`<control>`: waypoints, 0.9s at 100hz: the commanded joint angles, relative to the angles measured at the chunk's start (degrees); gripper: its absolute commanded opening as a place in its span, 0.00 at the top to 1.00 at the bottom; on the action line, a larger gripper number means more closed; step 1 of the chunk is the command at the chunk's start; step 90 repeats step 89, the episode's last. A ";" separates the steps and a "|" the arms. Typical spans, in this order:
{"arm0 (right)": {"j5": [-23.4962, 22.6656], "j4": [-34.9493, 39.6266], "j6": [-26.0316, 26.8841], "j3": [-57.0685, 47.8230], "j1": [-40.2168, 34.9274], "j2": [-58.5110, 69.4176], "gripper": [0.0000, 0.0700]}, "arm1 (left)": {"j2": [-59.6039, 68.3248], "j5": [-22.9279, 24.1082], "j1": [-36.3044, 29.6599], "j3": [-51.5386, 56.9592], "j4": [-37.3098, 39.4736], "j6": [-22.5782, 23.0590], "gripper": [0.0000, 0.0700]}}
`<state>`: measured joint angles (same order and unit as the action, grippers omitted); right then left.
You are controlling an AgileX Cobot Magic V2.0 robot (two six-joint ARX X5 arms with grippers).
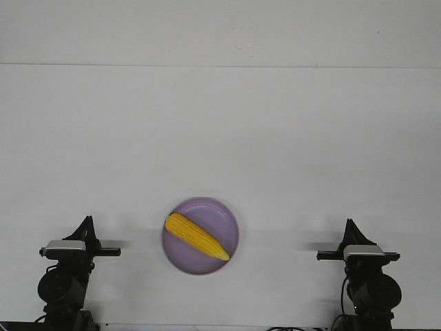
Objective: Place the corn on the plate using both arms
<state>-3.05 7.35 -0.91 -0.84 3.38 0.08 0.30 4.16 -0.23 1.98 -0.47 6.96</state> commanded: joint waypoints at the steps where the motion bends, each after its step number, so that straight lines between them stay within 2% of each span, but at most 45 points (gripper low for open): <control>1: 0.11 0.17 1.51 0.13 0.04 0.00 0.98 | -0.13 -0.04 0.00 -1.18 0.57 0.72 0.98; 90: 0.04 -1.77 1.51 0.11 0.02 0.00 0.98 | -0.11 -0.07 0.00 -1.18 0.57 0.72 0.98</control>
